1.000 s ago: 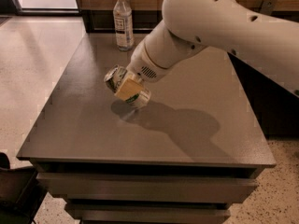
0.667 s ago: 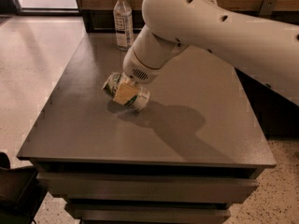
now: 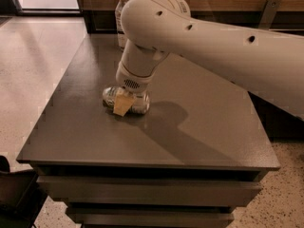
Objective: Knock 7up can over
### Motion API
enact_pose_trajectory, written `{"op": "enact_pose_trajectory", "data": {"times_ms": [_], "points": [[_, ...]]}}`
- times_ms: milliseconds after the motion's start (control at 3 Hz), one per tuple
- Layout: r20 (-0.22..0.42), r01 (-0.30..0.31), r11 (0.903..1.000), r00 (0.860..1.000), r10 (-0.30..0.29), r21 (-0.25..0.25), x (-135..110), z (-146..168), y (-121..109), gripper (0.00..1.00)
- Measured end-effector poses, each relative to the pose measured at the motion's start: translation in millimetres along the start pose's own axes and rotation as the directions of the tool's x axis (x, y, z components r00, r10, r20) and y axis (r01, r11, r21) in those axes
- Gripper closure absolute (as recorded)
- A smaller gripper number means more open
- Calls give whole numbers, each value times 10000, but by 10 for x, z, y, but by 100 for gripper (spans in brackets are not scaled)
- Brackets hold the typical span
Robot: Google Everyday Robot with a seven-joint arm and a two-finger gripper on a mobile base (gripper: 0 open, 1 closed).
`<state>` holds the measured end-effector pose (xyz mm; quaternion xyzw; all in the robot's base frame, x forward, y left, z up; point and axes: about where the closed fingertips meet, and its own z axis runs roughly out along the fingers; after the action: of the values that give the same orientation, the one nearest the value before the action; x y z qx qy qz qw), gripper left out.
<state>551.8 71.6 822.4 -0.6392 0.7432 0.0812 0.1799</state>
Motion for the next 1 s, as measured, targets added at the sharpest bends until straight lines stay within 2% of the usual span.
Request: {"op": "enact_pose_trajectory", "data": {"times_ms": [333,1000], "points": [[-1,0,10000,10000,0,0,-11,-29,-3,82],[-11,38,10000,10000,-38,-5,-20,-30,13,36]]}}
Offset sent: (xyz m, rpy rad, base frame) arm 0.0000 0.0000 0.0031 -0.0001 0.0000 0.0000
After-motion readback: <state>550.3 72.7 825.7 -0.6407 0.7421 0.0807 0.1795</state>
